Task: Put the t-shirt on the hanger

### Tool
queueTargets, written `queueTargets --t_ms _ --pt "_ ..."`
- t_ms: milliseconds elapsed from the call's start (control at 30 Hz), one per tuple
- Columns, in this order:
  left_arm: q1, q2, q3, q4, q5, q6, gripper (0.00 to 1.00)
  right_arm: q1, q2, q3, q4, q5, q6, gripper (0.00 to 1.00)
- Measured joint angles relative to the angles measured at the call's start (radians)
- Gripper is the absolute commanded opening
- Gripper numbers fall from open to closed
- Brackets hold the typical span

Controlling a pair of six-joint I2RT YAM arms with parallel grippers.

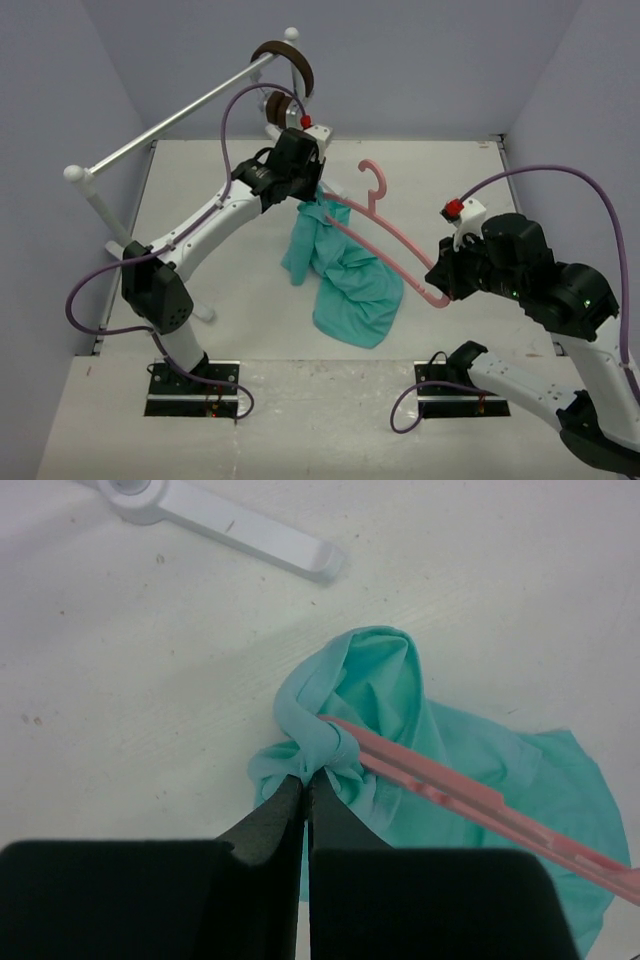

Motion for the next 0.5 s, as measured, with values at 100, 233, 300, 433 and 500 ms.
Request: queueTargets --t_ms 100,233,300,433,500 --pt "0.0 0.0 0.035 -0.033 0.002 0.014 0.0 0.0 -0.01 -0.001 0.014 -0.044 -0.013 0.0" --pt "0.0 0.0 0.081 -0.064 0.003 0.027 0.0 0.0 -0.039 -0.001 0.024 -0.094 -0.032 0.0" --pt "0.0 0.0 0.098 -0.078 0.006 0.036 0.0 0.0 -0.053 -0.001 0.028 -0.103 -0.038 0.0" --pt "0.0 0.0 0.131 -0.118 0.01 0.062 0.0 0.0 -0.069 -0.001 0.03 -0.102 -0.045 0.0" --pt "0.0 0.0 0.159 -0.147 0.026 0.079 0.0 0.0 -0.074 -0.001 0.033 -0.102 -0.048 0.0"
